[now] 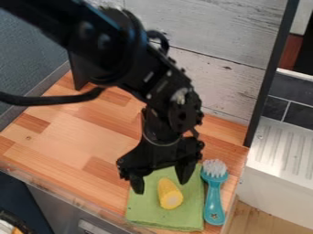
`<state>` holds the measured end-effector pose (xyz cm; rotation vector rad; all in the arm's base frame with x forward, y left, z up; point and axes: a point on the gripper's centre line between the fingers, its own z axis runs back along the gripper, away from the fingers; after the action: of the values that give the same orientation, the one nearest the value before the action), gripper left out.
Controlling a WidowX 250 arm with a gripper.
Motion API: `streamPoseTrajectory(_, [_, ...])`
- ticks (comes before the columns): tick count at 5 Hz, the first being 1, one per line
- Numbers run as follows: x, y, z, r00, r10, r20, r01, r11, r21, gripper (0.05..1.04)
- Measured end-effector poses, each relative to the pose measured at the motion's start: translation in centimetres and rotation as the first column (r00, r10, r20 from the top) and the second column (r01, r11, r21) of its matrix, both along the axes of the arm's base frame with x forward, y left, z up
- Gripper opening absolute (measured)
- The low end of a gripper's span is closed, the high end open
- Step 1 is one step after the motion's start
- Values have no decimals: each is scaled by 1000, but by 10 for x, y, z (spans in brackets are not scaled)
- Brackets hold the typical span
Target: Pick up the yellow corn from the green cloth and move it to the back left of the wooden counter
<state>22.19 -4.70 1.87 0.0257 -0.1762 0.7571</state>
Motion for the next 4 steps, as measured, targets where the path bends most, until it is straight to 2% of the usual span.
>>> streamPoseTrajectory(1, [6, -6, -17, 999, -25, -46, 25, 1000, -10, 1000])
streamPoseTrajectory(2, [9, -16, -30, 996, -63, -70, 59, 996, -60, 948])
streamPoseTrajectory(3, [13, -17, -34, 996, -67, -63, 63, 996, -63, 658])
streamPoseTrajectory(4, [12, -16, -32, 996, -70, -57, 67, 996, -64, 576])
